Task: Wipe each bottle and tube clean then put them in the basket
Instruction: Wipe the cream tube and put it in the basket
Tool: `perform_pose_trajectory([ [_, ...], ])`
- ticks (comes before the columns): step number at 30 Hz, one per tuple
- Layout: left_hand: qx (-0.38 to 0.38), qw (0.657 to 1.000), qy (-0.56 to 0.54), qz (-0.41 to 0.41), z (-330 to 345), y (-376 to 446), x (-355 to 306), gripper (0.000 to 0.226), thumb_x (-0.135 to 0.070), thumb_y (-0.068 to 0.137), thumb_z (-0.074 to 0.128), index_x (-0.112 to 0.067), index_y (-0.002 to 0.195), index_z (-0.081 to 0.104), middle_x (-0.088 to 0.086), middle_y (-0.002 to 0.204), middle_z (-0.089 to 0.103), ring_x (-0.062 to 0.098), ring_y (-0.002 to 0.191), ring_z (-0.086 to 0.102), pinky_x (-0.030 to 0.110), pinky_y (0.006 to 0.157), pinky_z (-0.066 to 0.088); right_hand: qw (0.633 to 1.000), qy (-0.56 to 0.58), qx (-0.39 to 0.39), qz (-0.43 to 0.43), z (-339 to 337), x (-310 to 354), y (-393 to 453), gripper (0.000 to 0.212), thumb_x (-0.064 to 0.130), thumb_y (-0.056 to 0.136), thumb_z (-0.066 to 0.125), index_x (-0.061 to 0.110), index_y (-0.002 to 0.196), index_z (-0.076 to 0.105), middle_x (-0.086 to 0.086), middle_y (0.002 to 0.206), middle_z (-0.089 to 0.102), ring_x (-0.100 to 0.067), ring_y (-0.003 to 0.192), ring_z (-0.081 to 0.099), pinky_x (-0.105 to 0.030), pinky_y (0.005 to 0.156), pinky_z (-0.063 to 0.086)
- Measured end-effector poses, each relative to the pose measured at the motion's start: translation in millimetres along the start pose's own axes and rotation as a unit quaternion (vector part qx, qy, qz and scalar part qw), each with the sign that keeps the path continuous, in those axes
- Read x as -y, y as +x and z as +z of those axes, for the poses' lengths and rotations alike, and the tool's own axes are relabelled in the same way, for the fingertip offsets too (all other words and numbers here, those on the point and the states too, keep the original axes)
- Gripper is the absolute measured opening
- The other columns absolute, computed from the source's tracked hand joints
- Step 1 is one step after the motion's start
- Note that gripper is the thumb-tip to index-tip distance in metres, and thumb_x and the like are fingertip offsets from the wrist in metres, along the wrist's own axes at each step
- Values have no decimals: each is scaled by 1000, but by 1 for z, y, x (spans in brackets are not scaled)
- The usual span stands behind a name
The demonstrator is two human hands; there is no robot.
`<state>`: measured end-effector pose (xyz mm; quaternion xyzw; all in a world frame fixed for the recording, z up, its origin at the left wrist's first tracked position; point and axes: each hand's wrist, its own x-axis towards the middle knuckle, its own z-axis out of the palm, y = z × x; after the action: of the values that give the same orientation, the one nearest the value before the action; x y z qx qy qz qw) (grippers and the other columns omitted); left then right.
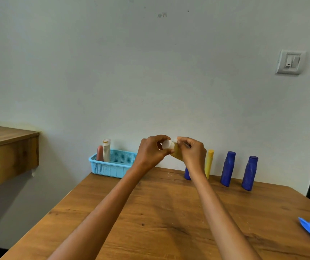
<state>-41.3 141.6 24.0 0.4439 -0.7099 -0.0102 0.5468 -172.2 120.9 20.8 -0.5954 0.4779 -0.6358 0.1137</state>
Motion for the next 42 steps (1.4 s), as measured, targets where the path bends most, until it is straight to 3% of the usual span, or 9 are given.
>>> perform_pose_trajectory([
  [5, -34, 999, -6, 15, 1, 3, -1, 32, -26, 77, 75, -17, 107, 69, 0, 92, 71, 12, 73, 62, 29, 72, 53, 997, 21, 20, -68, 2, 24, -1, 25, 15, 90, 61, 6, 113, 68, -6, 113, 68, -15, 105, 61, 7, 65, 38],
  [11, -26, 999, 8, 19, -2, 2, 6, 37, -28, 74, 77, -20, 109, 68, 0, 94, 71, 12, 74, 60, 30, 73, 52, 999, -17, 12, 24, -11, -20, 7, 21, 23, 89, 63, 16, 107, 71, -3, 106, 71, -20, 100, 63, -32, 84, 53],
  [16, 4, 999, 21, 25, 9, -4, 6, 35, -26, 74, 77, -21, 108, 68, -2, 96, 71, 10, 71, 58, 26, 72, 47, 998, -12, 14, 60, -10, -16, 4, 19, 19, 90, 61, 15, 105, 71, -3, 107, 71, -19, 98, 64, -39, 87, 54],
  [21, -8, 999, 27, 38, 7, -5, 8, 35, -19, 76, 75, -17, 110, 67, 2, 95, 71, 17, 74, 62, 34, 74, 52, 999, 12, 44, -24, -3, 17, 0, 21, 15, 89, 62, 10, 108, 70, 1, 108, 68, -7, 98, 58, -5, 75, 42],
  [24, -15, 999, 19, 47, 3, -6, 11, 37, -15, 74, 77, -16, 110, 67, 1, 97, 71, 18, 76, 63, 33, 75, 53, 997, 26, 59, -44, -2, 16, -2, 20, 16, 88, 64, 11, 106, 70, 4, 103, 68, -4, 94, 58, -1, 70, 41],
  [31, 7, 999, -23, 44, 9, -4, 6, 37, -13, 72, 79, -17, 107, 69, -3, 99, 71, 14, 77, 65, 14, 74, 48, 995, -73, 22, 59, -18, -29, -3, 21, 15, 91, 58, 12, 109, 69, -7, 106, 69, -20, 96, 62, -12, 63, 41],
  [35, 20, 999, -27, 28, 19, -6, 4, 38, -13, 71, 79, -16, 108, 68, 0, 99, 71, 16, 75, 65, 17, 71, 49, 997, -18, 26, 64, -12, -20, 0, 19, 14, 90, 59, 14, 106, 70, -5, 109, 69, -22, 101, 63, -38, 85, 55],
  [38, -8, 999, -36, -3, 17, -5, 7, 35, -15, 75, 77, -16, 108, 67, 1, 98, 70, 13, 75, 65, 24, 72, 53, 998, -16, 47, 30, -5, -2, -1, 22, 16, 90, 60, 12, 111, 69, -3, 114, 67, -17, 107, 61, -22, 86, 51],
  [42, -44, 993, -75, -75, 9, -2, 7, 31, -21, 77, 75, -14, 104, 63, -5, 90, 64, 14, 75, 64, 26, 72, 51, 996, 12, 87, -25, 4, 16, -5, 27, 11, 91, 59, 9, 117, 65, -3, 118, 64, -12, 105, 57, 5, 62, 39],
])
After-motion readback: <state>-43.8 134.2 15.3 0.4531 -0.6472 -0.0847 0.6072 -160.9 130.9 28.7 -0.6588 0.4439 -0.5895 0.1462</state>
